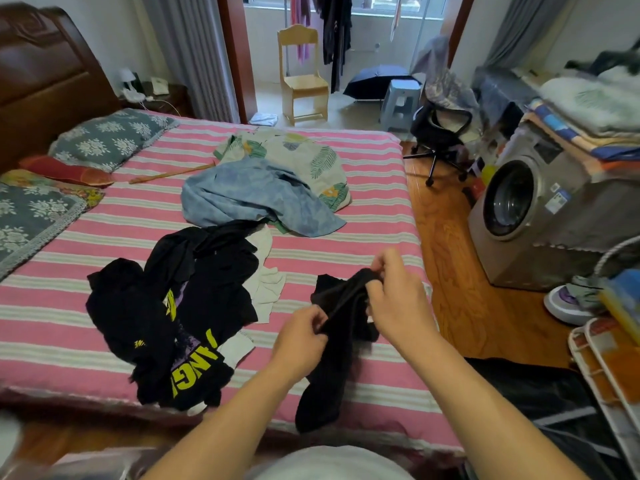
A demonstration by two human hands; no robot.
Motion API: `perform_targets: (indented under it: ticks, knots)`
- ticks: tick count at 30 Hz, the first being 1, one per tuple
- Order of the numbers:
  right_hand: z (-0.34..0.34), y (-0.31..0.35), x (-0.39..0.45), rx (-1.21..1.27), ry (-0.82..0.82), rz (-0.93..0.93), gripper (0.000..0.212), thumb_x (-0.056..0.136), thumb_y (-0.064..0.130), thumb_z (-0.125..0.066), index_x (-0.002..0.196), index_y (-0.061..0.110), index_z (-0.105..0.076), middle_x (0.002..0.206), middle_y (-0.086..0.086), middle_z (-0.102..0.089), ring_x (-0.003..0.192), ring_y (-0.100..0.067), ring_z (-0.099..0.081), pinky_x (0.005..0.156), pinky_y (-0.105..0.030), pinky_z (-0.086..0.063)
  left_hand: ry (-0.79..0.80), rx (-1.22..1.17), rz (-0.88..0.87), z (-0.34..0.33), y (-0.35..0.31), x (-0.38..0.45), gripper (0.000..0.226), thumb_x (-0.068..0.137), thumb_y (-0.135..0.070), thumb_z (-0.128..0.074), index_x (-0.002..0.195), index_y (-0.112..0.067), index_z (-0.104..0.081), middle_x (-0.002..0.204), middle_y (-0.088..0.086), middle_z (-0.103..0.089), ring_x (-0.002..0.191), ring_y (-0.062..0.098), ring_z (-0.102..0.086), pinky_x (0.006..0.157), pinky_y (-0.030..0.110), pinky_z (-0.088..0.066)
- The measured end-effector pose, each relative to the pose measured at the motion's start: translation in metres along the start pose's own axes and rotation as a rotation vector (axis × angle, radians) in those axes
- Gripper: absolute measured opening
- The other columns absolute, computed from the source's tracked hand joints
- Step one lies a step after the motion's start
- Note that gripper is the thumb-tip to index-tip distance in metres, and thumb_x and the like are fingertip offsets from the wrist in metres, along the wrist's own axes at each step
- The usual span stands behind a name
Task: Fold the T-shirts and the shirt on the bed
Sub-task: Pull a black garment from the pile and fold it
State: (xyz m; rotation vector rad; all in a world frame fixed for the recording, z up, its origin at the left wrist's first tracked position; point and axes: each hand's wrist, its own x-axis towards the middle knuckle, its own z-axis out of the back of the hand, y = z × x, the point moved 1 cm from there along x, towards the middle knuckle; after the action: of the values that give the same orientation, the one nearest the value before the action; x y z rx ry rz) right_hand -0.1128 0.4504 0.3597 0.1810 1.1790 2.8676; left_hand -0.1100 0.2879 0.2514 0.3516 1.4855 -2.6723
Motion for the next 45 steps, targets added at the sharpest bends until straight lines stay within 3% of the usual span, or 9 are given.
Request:
perform_targets:
  ticks: [5,10,13,20,23,27,35,40,45]
  knots:
    - [0.013,0.041,0.000,0.218,-0.241,-0.096,0.051,0.091,-0.004,-0.041,0.120,0.030,-0.065,0.092,0.007,-0.064,0.073,-0.011,-0.057,0.064,-0.024,-0.050,-0.309,0.349,0.171,0.052,0.050,0.016,0.017,0.083,-0.007,-0.051,0.079,-0.024,-0.053,0.095,0.000,-0.050,0.066,0.022,-0.052,0.058,0.034,-0.040]
    - [0.027,0.044,-0.006,0.329,-0.582,-0.301,0.046,0.092,-0.005,-0.038,0.103,0.029,-0.067,0.092,0.015,-0.059,0.088,-0.014,-0.058,0.066,-0.025,-0.048,-0.250,0.465,0.326,0.124,0.120,0.034,0.021,0.086,-0.014,-0.052,0.103,-0.020,-0.062,0.109,0.010,-0.061,0.086,0.035,-0.056,0.073,0.039,-0.043]
    - [0.030,0.032,-0.017,0.342,-0.697,-0.419,0.046,0.089,-0.003,-0.036,0.100,0.028,-0.068,0.093,0.013,-0.058,0.087,-0.011,-0.058,0.079,-0.044,-0.059,-0.189,0.488,0.373,0.147,0.161,0.023,0.014,0.089,-0.012,-0.048,0.103,-0.014,-0.053,0.106,0.019,-0.063,0.085,0.036,-0.053,0.076,0.043,-0.046]
    - [-0.007,-0.020,-0.073,0.241,-0.791,-0.731,0.049,0.089,-0.006,-0.033,0.101,0.026,-0.068,0.109,-0.005,-0.059,0.089,-0.026,-0.060,0.072,-0.037,-0.053,-0.471,-0.251,0.537,0.141,0.203,0.011,0.026,0.086,-0.006,-0.042,0.107,-0.011,-0.056,0.115,0.021,-0.060,0.100,0.045,-0.061,0.089,0.050,-0.055]
    - [-0.023,-0.039,-0.098,0.270,-0.818,-0.871,0.053,0.089,-0.010,-0.031,0.102,0.026,-0.069,0.112,-0.005,-0.057,0.070,-0.015,-0.052,0.062,-0.032,-0.048,-0.437,-0.102,0.416,0.147,0.207,0.000,0.031,0.091,0.000,-0.039,0.113,-0.015,-0.054,0.112,0.014,-0.054,0.098,0.039,-0.058,0.089,0.046,-0.051]
    - [-0.031,-0.051,-0.110,0.323,-0.916,-0.940,0.053,0.081,-0.009,-0.032,0.087,0.030,-0.067,0.117,-0.009,-0.060,0.090,-0.028,-0.062,0.078,-0.044,-0.060,-0.270,0.392,0.103,0.163,0.222,-0.021,0.018,0.089,0.004,-0.053,0.104,-0.006,-0.056,0.106,0.017,-0.049,0.081,0.047,-0.060,0.067,0.048,-0.043]
    - [-0.038,-0.037,-0.122,0.293,-0.947,-0.887,0.052,0.084,-0.002,-0.032,0.080,0.038,-0.065,0.111,-0.008,-0.062,0.093,-0.028,-0.063,0.082,-0.050,-0.060,-0.300,-0.106,0.590,0.152,0.257,-0.033,0.027,0.097,0.000,-0.043,0.116,0.012,-0.058,0.121,0.034,-0.056,0.105,0.051,-0.059,0.086,0.049,-0.050]
    - [-0.051,-0.030,-0.132,0.228,-0.896,-0.884,0.049,0.086,0.000,-0.033,0.081,0.037,-0.064,0.111,-0.006,-0.062,0.094,-0.027,-0.062,0.080,-0.043,-0.059,-0.274,-0.481,0.752,0.129,0.257,-0.036,0.024,0.094,0.005,-0.029,0.093,-0.002,-0.052,0.085,0.024,-0.056,0.045,0.029,-0.062,0.044,0.032,-0.054]
    - [-0.065,-0.026,-0.133,0.250,-0.813,-0.870,0.046,0.083,0.006,-0.034,0.083,0.041,-0.064,0.108,-0.004,-0.063,0.092,-0.026,-0.063,0.080,-0.051,-0.061,-0.195,-0.255,0.547,0.137,0.278,-0.032,0.024,0.097,-0.019,-0.035,0.075,-0.017,-0.045,0.088,0.011,-0.055,0.080,0.027,-0.057,0.083,0.053,-0.059]
